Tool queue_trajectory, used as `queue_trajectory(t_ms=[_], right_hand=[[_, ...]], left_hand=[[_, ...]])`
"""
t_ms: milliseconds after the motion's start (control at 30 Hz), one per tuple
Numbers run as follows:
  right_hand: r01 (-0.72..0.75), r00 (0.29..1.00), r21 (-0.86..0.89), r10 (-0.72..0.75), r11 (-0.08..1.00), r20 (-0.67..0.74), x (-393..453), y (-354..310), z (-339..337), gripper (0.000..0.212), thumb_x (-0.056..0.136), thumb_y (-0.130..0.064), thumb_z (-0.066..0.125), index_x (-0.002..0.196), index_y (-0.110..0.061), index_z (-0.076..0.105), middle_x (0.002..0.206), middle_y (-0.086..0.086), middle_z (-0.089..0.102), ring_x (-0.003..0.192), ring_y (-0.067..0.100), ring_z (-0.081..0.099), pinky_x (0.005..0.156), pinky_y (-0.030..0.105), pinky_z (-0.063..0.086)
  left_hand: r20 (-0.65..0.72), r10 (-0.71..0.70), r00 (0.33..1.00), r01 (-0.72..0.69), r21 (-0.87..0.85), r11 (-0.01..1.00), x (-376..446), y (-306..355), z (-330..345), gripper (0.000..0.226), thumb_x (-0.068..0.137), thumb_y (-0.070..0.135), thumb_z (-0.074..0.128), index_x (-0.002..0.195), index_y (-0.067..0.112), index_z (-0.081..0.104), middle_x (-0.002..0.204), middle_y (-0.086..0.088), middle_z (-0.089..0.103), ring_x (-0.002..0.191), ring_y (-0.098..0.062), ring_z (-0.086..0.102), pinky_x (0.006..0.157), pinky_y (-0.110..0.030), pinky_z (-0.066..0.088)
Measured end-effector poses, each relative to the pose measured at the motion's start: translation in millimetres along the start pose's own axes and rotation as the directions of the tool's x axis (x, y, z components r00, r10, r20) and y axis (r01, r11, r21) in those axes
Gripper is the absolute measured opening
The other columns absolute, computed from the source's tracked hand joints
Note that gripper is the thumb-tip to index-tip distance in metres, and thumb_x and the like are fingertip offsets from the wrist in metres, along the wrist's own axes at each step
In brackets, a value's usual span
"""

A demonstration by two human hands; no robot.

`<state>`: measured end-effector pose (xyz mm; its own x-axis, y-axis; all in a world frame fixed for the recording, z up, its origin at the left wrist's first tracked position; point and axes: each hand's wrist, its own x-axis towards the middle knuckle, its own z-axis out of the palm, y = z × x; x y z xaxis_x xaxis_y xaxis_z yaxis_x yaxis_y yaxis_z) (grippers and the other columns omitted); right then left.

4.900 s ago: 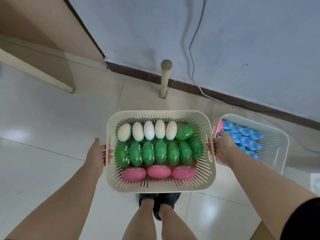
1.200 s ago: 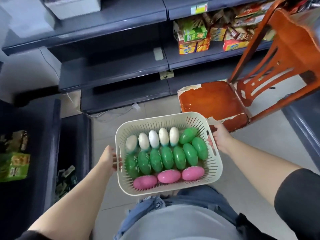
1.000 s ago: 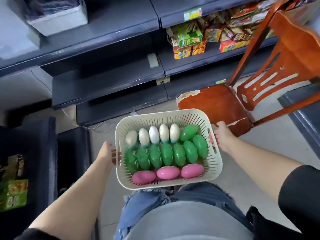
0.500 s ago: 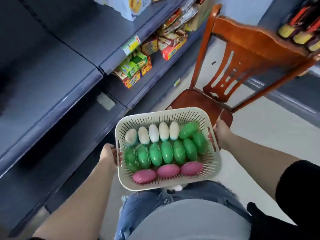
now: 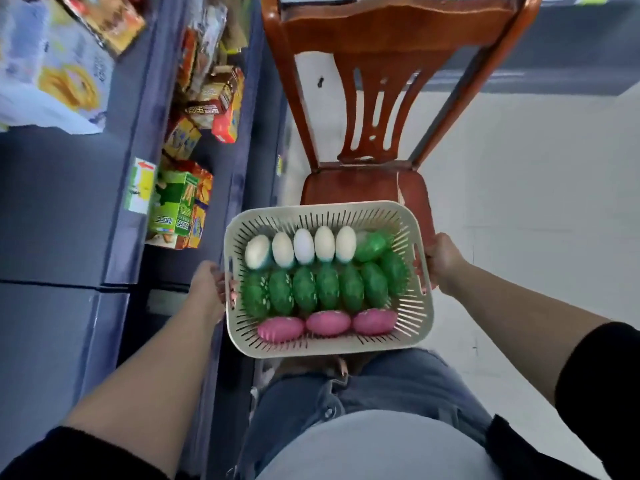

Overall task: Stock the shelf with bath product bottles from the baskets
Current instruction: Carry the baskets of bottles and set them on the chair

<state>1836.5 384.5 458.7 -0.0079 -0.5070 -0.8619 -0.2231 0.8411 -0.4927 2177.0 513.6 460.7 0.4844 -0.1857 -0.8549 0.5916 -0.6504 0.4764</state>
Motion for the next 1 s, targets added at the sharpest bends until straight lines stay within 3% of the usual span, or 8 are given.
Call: queue_trajectory(t_ms=[167,300,567,767,833,900,933,1000], right_hand=[[-0.082,0.993,0.167,0.094,0.983,-0.067,22,-3,-10,0.042,0.098,-0.025,0.016,0.078,-0.009,0.049,0.063,0.006,0.045,0.056,0.016,0.042,0.038,0.013,0.036],[-0.18,0.964,0.216,0.216,0.96,-0.157,46,4,-16,0.039,0.094,-0.032,0.016,0.078,-0.012,0.045,0.065,0.006,0.041,0.056,0.018,0.038,0.054,0.028,0.033],[-0.204,0.906,0.404,0.329,0.892,-0.267,66,27,4,0.031,0.088,-0.031,0.021,0.071,-0.016,0.043,0.064,0.005,0.04,0.056,0.019,0.035,0.056,0.029,0.028],[-0.17,0.87,0.563,0.392,0.809,-0.3,89,32,35,0.035,0.093,-0.029,0.022,0.072,-0.018,0.048,0.058,0.003,0.046,0.053,0.017,0.039,0.054,0.028,0.034],[-0.18,0.848,0.476,0.381,0.861,-0.369,95,29,40,0.033,0.093,-0.027,0.028,0.072,-0.014,0.05,0.059,0.005,0.049,0.052,0.017,0.042,0.052,0.028,0.036],[-0.243,0.822,0.142,0.282,0.96,-0.495,95,20,43,0.03,0.094,-0.025,0.032,0.083,-0.007,0.052,0.074,0.012,0.055,0.057,0.021,0.046,0.056,0.03,0.036],[-0.265,0.809,-0.078,0.177,0.961,-0.561,94,15,44,0.028,0.096,-0.022,0.032,0.094,-0.004,0.053,0.087,0.017,0.057,0.065,0.025,0.05,0.062,0.032,0.038],[-0.191,0.79,-0.336,-0.059,0.922,-0.61,91,-2,46,0.038,0.096,-0.021,0.035,0.126,0.001,0.04,0.124,0.021,0.046,0.101,0.035,0.051,0.082,0.04,0.04]], left_hand=[[0.075,-0.002,0.997,-0.008,0.138,0.99,17,33,46,0.03,0.091,0.026,0.033,0.073,0.008,0.048,0.057,-0.006,0.044,0.044,-0.017,0.037,0.042,-0.021,0.033],[0.184,0.002,0.983,-0.062,0.324,0.944,41,68,99,0.038,0.093,0.029,0.029,0.071,0.006,0.05,0.064,-0.008,0.04,0.053,-0.019,0.032,0.052,-0.028,0.028],[0.29,0.007,0.957,-0.151,0.477,0.866,91,111,171,0.028,0.091,0.025,0.037,0.074,0.008,0.052,0.064,-0.007,0.044,0.052,-0.017,0.035,0.051,-0.025,0.031],[0.315,0.023,0.949,-0.211,0.576,0.79,132,139,220,0.021,0.084,0.027,0.042,0.069,0.016,0.051,0.056,-0.002,0.046,0.037,-0.013,0.036,0.04,-0.019,0.027],[0.309,0.059,0.949,-0.242,0.598,0.764,148,142,224,0.018,0.08,0.029,0.043,0.071,0.018,0.054,0.062,-0.001,0.049,0.044,-0.014,0.035,0.045,-0.022,0.025],[0.32,0.066,0.945,-0.256,0.599,0.759,153,142,220,0.018,0.08,0.027,0.044,0.071,0.017,0.056,0.064,-0.001,0.052,0.046,-0.014,0.037,0.045,-0.024,0.026],[0.321,0.084,0.943,-0.272,0.604,0.75,151,141,217,0.018,0.081,0.025,0.045,0.069,0.016,0.056,0.066,-0.002,0.053,0.048,-0.014,0.039,0.047,-0.024,0.027],[0.329,0.209,0.921,-0.373,0.586,0.719,140,136,209,0.02,0.083,0.016,0.048,0.064,0.018,0.052,0.069,-0.002,0.052,0.059,-0.019,0.043,0.053,-0.028,0.03]])
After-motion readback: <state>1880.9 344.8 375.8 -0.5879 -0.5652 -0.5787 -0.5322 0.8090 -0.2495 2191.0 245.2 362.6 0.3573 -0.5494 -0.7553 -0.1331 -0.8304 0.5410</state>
